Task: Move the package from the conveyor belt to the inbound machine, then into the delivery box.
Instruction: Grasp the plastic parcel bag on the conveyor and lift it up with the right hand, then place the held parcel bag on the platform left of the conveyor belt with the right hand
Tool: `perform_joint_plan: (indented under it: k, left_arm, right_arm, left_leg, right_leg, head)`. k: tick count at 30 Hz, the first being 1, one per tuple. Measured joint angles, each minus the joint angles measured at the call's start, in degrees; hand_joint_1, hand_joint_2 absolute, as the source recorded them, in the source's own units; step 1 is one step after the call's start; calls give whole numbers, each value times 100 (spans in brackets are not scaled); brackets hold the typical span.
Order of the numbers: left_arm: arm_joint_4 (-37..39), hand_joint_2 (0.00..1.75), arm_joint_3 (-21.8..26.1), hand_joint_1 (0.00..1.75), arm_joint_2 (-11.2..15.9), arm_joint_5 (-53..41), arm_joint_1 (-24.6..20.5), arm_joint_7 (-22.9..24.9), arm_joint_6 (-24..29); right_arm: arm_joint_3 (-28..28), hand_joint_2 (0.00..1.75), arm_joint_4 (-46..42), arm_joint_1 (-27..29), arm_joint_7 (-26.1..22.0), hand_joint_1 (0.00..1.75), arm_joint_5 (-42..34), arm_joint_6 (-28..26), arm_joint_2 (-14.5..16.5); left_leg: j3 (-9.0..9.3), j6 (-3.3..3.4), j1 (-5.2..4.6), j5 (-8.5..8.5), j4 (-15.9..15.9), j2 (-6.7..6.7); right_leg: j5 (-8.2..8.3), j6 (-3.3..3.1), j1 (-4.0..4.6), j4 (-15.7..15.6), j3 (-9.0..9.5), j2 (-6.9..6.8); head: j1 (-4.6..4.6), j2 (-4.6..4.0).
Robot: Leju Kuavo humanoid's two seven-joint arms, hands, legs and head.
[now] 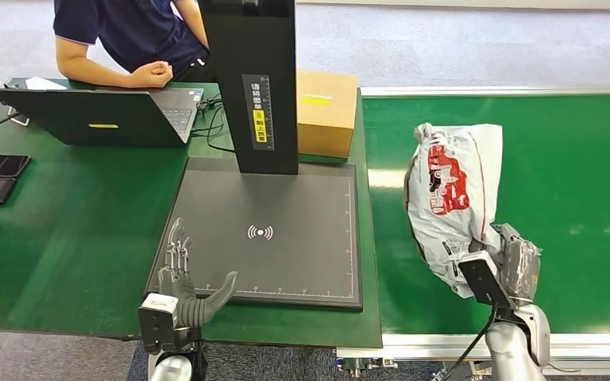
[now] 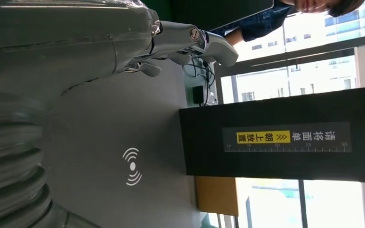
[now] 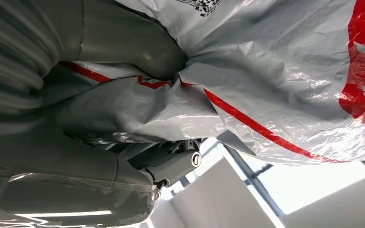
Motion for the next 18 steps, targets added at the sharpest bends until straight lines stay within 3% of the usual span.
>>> perform_joint_plan:
  k: [10, 18]
  left_arm:
    - [-5, 175, 0, 0, 0, 1, 19, -1, -91]
    - [-94, 175, -4, 0, 0, 59, 38, -2, -4]
  right_arm:
    - [781, 175, -1124, -9, 80, 166, 117, -523, -55]
    - [1460, 175, -1324, -438, 108, 164, 11, -486, -205]
  left_leg:
    - [-2, -1, 0, 1, 0, 0]
    - [-2, -2, 0, 4, 0, 0]
  right_leg:
    - [0, 0, 1, 0, -3, 0]
    - [1, 1, 1, 1, -2, 0]
  head:
    - [-1, 0]
    - [-2, 0]
